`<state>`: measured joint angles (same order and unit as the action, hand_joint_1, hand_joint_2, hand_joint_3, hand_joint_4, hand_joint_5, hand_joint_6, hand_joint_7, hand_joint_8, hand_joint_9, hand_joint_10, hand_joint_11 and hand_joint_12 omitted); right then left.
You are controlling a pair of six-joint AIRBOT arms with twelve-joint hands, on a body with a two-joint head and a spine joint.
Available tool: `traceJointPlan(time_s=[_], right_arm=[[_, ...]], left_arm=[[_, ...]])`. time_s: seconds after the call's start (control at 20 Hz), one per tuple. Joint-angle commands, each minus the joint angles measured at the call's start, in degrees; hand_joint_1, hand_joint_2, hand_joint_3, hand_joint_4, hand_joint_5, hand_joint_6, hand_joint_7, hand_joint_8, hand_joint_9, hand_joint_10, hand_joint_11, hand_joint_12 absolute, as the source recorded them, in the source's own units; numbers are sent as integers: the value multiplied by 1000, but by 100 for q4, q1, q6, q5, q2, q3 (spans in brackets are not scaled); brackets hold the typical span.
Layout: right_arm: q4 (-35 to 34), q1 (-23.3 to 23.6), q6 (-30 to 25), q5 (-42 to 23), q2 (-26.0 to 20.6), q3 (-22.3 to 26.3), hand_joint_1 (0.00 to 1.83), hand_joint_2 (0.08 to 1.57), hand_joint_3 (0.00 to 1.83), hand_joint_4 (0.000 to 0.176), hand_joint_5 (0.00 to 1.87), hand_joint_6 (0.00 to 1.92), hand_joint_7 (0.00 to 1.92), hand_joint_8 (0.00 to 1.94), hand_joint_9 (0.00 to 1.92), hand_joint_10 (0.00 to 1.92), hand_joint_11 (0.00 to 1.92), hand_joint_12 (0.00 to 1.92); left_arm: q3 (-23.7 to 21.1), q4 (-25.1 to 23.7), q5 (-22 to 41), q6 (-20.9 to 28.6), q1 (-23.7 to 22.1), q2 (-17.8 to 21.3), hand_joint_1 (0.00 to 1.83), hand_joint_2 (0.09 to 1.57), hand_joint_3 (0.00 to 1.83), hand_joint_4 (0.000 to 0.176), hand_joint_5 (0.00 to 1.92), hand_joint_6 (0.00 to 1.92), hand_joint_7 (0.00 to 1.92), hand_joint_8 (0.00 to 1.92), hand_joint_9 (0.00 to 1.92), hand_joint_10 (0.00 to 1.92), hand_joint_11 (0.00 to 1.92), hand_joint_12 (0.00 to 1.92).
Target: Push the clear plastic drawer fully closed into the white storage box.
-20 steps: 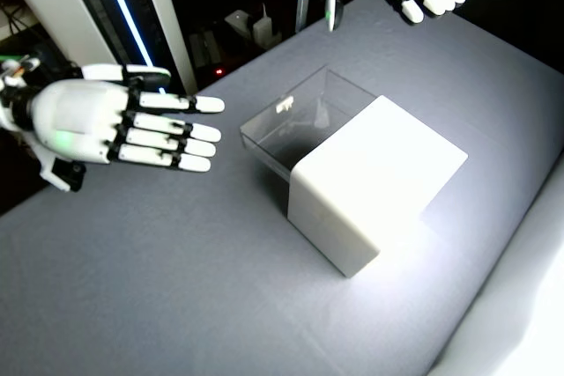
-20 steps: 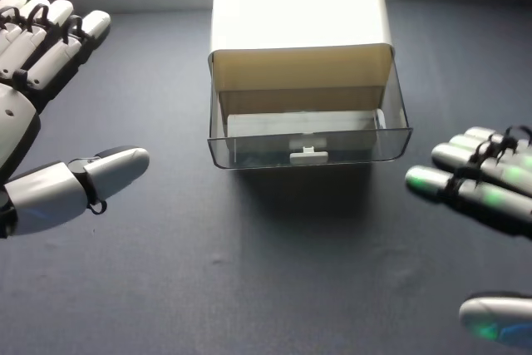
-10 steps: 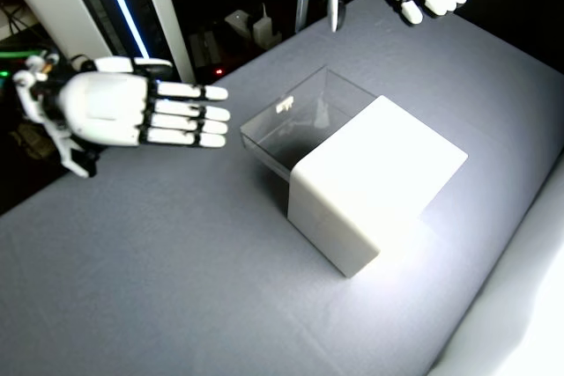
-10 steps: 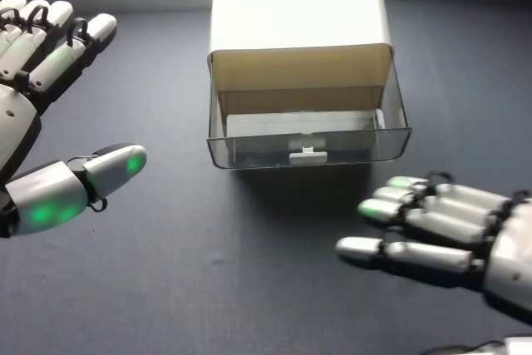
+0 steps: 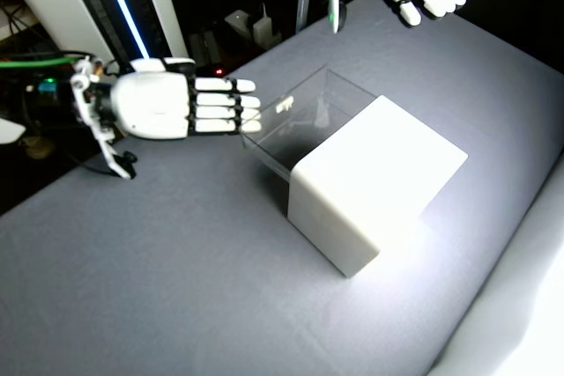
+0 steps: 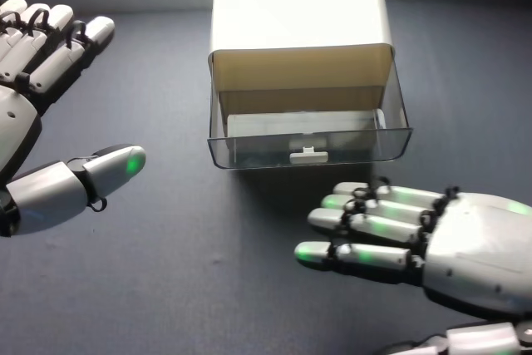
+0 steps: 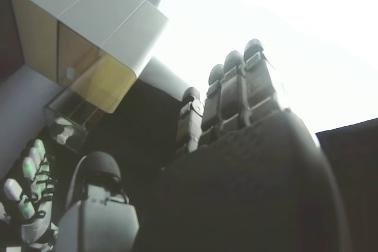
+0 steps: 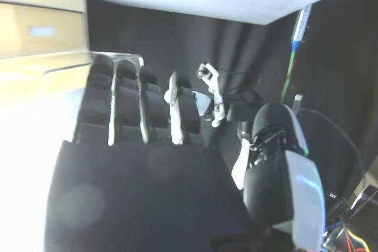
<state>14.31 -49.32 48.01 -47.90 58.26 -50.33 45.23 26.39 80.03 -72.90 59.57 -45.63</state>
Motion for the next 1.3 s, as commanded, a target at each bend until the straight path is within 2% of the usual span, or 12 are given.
traceJointPlan(time_s=[0.0, 0.15, 0.2, 0.25, 0.4, 0.5, 0.55, 0.75, 0.85, 1.0, 1.1, 1.25], right_arm=[[16, 117, -35, -538, 57, -38, 0, 1173, 0, 67, 169, 12, 0, 0, 0, 0, 0, 0], [95, 258, -35, -406, 151, -127, 0, 1186, 6, 91, 149, 2, 0, 0, 0, 0, 0, 0], [131, 300, -35, -388, 153, -132, 0, 1185, 5, 108, 108, 0, 0, 0, 0, 0, 0, 0], [156, 347, -34, -376, 153, -138, 0, 1190, 6, 95, 134, 15, 0, 0, 0, 0, 0, 0], [191, 445, -32, -330, 161, -196, 0, 1174, 0, 88, 167, 26, 10, 4, 0, 0, 0, 0], [206, 510, -22, -280, 162, -232, 0, 1166, 0, 114, 125, 6, 1, 0, 0, 0, 0, 0], [220, 528, -20, -268, 161, -242, 0, 1168, 0, 117, 126, 5, 0, 0, 0, 0, 0, 0], [289, 637, -4, -197, 161, -268, 0, 1170, 0, 95, 168, 19, 4, 1, 0, 0, 0, 0], [288, 669, 18, -164, 161, -294, 0, 1167, 0, 101, 163, 17, 2, 0, 0, 0, 0, 0], [279, 733, 56, -102, 161, -341, 0, 1165, 0, 94, 151, 8, 9, 2, 0, 0, 0, 0], [277, 762, 69, -78, 161, -353, 0, 1179, 3, 83, 173, 16, 11, 3, 0, 0, 0, 0], [343, 776, 65, -64, 161, -312, 0, 1167, 0, 93, 153, 6, 11, 2, 0, 0, 0, 0]], left_arm=[[28, -122, 681, 38, -19, 5, 0, 1090, 10, 133, 0, 0, 0, 0, 0, 0, 0, 0], [29, -124, 676, 39, -20, 4, 0, 1082, 5, 147, 0, 0, 0, 0, 0, 0, 0, 0], [29, -121, 677, 39, -20, 4, 0, 1095, 11, 144, 0, 0, 0, 0, 0, 0, 0, 0], [30, -119, 676, 40, -18, 4, 0, 1091, 8, 148, 0, 0, 0, 0, 0, 0, 0, 0], [35, -118, 672, 40, -18, -3, 0, 1079, 2, 152, 0, 0, 0, 0, 0, 0, 0, 0], [36, -117, 671, 40, -18, -3, 0, 1081, 3, 164, 0, 0, 0, 0, 0, 0, 0, 0], [36, -116, 671, 41, -17, -3, 0, 1080, 2, 151, 0, 0, 0, 0, 0, 0, 0, 0], [46, -113, 666, 72, -15, -6, 0, 1074, 0, 160, 0, 0, 0, 0, 0, 0, 0, 0], [48, -113, 667, 76, -14, -7, 0, 1075, 0, 164, 0, 0, 0, 0, 0, 0, 0, 0], [53, -113, 658, 82, -11, -20, 0, 1076, 0, 175, 0, 0, 0, 0, 0, 0, 0, 0], [56, -113, 653, 89, -11, -24, 0, 1084, 4, 160, 0, 0, 0, 0, 0, 0, 0, 0], [56, -113, 653, 111, -8, -22, 0, 1087, 5, 156, 0, 0, 0, 0, 0, 0, 0, 0]])
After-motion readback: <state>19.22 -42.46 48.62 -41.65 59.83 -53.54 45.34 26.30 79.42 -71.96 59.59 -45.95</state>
